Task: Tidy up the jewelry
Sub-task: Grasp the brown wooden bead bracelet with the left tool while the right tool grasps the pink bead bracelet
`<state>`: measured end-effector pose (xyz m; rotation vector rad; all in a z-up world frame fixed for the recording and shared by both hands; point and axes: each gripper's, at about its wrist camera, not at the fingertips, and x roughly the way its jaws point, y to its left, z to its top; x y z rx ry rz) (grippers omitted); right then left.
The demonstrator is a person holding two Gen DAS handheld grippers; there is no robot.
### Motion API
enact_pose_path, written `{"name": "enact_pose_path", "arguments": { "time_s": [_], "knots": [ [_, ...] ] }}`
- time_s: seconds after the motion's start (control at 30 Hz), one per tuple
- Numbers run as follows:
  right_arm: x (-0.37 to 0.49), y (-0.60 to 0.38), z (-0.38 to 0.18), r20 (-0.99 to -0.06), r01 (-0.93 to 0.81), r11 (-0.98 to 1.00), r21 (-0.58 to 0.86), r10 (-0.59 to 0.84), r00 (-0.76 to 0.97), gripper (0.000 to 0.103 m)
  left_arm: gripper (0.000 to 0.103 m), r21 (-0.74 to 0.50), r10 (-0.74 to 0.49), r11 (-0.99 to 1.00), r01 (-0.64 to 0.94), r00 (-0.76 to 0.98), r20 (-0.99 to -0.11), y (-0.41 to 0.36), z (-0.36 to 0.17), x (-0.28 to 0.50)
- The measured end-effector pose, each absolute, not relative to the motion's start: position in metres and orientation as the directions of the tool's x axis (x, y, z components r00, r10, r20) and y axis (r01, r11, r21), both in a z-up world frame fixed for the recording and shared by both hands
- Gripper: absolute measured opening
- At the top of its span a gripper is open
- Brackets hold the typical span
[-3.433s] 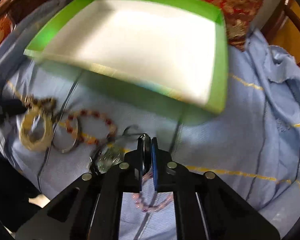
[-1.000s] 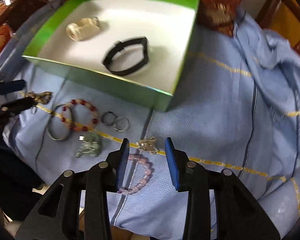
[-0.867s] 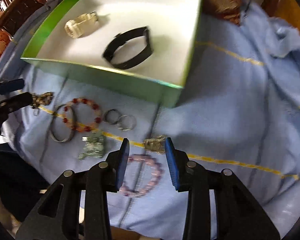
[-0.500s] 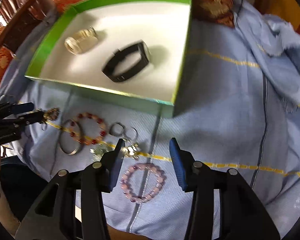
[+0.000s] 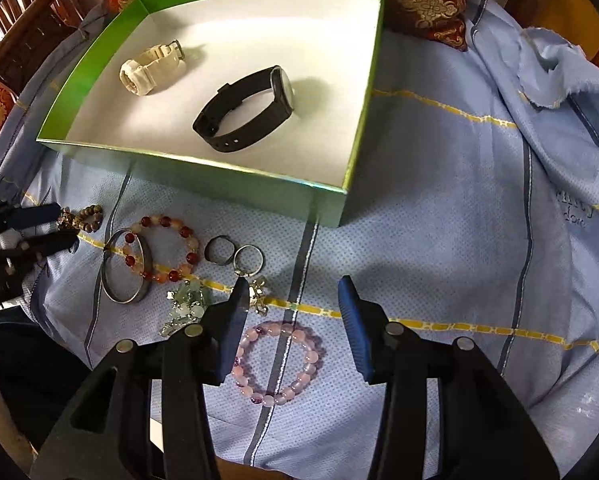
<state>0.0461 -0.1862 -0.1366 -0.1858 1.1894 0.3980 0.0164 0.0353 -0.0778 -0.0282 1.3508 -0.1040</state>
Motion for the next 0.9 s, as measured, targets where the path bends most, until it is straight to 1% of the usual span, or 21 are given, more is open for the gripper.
{"name": "enact_pose_path", "arguments": {
  "time_s": [0.03, 0.13, 0.3, 0.33, 0.37, 0.4, 0.43, 0.5, 0.57, 0.6, 0.67, 0.73, 0.9],
  "knots": [
    [0.046, -0.187, -0.136, -0.928, -0.395, 0.916, 0.066, 0.201, 0.313, 0.046, 0.051, -0.057, -0.064, 0.998, 0.037, 0.215, -0.975, 0.041, -0.079, 0.018],
    [0.044, -0.198, -0.132, -0.927, -0.392, 0.918, 0.063, 0.199, 0.319, 0.046, 0.051, -0.045, -0.045, 0.999, 0.000, 0.176, -0.983, 0.053, -0.088, 0.019],
    [0.043, -0.211, -0.124, -0.921, -0.394, 0.915, 0.089, 0.226, 0.316, 0.046, 0.050, 0.022, 0.024, 1.000, -0.016, 0.110, -0.994, 0.055, -0.108, 0.022],
    [0.043, -0.211, -0.123, -0.924, -0.404, 0.911, 0.082, 0.221, 0.312, 0.046, 0.042, 0.027, 0.028, 1.000, -0.016, 0.102, -0.994, 0.055, -0.111, 0.022],
    [0.041, -0.210, -0.123, -0.929, -0.424, 0.904, 0.061, 0.206, 0.307, 0.046, 0.037, 0.039, 0.041, 0.999, -0.018, 0.103, -0.994, 0.054, -0.112, 0.022],
    [0.038, -0.206, -0.124, -0.938, -0.460, 0.888, 0.020, 0.177, 0.300, 0.046, 0.026, 0.050, 0.052, 0.999, -0.022, 0.113, -0.992, 0.054, -0.110, 0.021],
    [0.034, -0.204, -0.125, -0.942, -0.483, 0.875, -0.014, 0.151, 0.300, 0.046, 0.023, 0.039, 0.042, 0.999, -0.026, 0.118, -0.992, 0.056, -0.109, 0.021],
    [0.024, -0.198, -0.135, -0.951, -0.515, 0.854, -0.080, 0.089, 0.296, 0.046, 0.022, 0.024, 0.029, 0.999, -0.039, 0.120, -0.992, 0.060, -0.107, 0.021],
    [0.021, -0.196, -0.145, -0.959, -0.531, 0.841, -0.101, 0.059, 0.275, 0.046, 0.023, 0.016, 0.022, 0.999, -0.049, 0.117, -0.993, 0.064, -0.106, 0.021],
    [0.020, -0.194, -0.149, -0.962, -0.539, 0.835, -0.109, 0.048, 0.269, 0.046, 0.027, 0.015, 0.021, 0.998, -0.053, 0.116, -0.993, 0.065, -0.105, 0.021],
    [0.018, -0.190, -0.151, -0.960, -0.545, 0.830, -0.123, 0.041, 0.278, 0.046, 0.030, 0.017, 0.022, 0.999, -0.047, 0.117, -0.993, 0.066, -0.105, 0.023],
    [0.018, -0.192, -0.151, -0.960, -0.541, 0.833, -0.118, 0.044, 0.277, 0.046, 0.039, 0.023, 0.027, 0.999, -0.033, 0.120, -0.992, 0.063, -0.104, 0.029],
    [0.026, -0.202, -0.148, -0.957, -0.545, 0.831, -0.114, 0.056, 0.285, 0.044, 0.040, 0.045, 0.047, 0.999, -0.018, 0.118, -0.992, 0.052, -0.104, 0.026]
  ]
}}
